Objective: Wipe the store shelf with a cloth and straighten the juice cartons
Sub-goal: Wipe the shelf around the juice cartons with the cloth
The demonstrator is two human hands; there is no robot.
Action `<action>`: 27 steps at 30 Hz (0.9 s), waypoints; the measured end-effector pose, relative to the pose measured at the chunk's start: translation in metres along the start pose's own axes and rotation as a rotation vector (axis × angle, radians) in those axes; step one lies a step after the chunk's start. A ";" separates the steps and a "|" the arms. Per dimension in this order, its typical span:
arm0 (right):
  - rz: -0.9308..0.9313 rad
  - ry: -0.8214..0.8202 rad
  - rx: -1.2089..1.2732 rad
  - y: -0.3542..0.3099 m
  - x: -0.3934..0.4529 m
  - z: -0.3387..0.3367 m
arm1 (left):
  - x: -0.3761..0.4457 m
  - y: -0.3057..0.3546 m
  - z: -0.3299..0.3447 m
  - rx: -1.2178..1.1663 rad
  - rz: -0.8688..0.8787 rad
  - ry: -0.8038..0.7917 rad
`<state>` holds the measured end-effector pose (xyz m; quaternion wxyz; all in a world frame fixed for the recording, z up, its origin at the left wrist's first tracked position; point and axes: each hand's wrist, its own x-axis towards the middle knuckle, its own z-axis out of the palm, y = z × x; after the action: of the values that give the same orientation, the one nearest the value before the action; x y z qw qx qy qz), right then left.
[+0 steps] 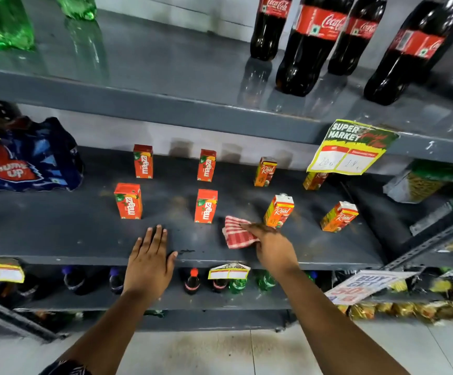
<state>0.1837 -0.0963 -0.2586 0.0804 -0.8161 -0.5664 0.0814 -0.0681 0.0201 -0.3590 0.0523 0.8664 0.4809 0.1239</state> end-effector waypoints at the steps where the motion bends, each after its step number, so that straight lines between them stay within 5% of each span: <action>1: -0.003 -0.065 -0.032 0.001 0.003 0.007 | 0.000 -0.001 0.000 0.009 0.004 -0.002; 7: -0.115 -0.006 0.000 0.039 -0.027 0.028 | -0.006 0.011 -0.001 0.056 0.004 0.002; 14: -0.076 -0.014 0.073 0.110 -0.021 -0.020 | 0.007 0.145 0.004 -0.018 0.276 -0.026; 18: -0.180 -0.130 -0.023 0.132 -0.004 -0.006 | 0.038 0.188 0.025 0.009 0.174 -0.058; 27: -0.319 0.022 -0.031 0.204 -0.052 -0.009 | 0.038 0.200 0.051 0.028 0.093 -0.091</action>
<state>0.3540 -0.2158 -0.2932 0.0861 -0.7177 -0.6892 0.0499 0.1285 -0.0527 -0.3596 0.0560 0.8931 0.4391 0.0801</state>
